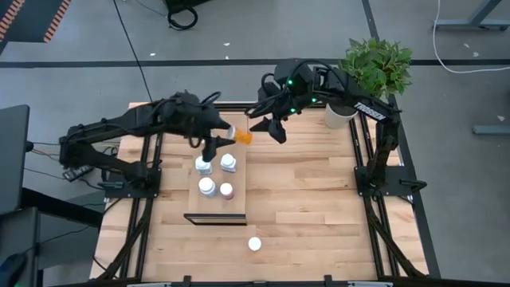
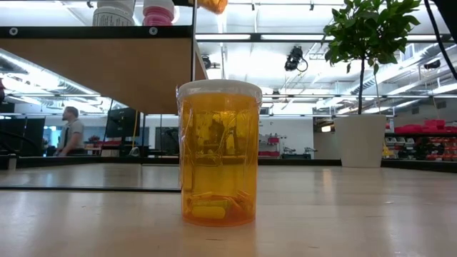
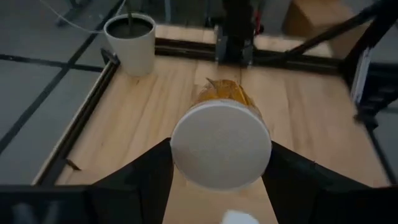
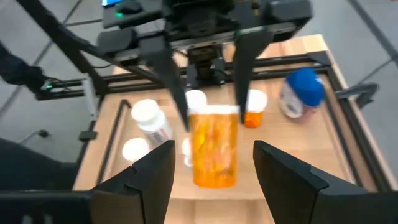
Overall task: Pick and place medicine bottles onto shelf by color
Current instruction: Put the top orange pill bottle on the shelf aligned with the other orange pill bottle
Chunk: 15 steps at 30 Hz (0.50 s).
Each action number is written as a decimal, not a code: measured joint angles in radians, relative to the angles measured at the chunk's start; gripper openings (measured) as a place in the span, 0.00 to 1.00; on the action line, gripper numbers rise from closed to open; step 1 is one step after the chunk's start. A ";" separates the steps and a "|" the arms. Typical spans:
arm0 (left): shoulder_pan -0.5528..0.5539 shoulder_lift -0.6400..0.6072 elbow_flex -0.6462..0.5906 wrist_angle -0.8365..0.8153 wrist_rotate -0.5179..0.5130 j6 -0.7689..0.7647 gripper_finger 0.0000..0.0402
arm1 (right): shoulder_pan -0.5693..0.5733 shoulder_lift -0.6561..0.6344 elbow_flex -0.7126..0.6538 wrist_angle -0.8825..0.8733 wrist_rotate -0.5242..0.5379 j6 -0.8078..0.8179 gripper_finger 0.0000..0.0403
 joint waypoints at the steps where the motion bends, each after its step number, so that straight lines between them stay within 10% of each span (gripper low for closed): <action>1: 0.000 0.028 0.042 -0.048 -0.001 0.015 0.56 | -0.003 0.000 0.000 0.000 0.011 -0.003 0.55; 15: 0.000 0.292 0.436 -0.429 -0.001 0.127 0.56 | 0.057 -0.001 -0.056 -0.055 0.050 0.005 0.55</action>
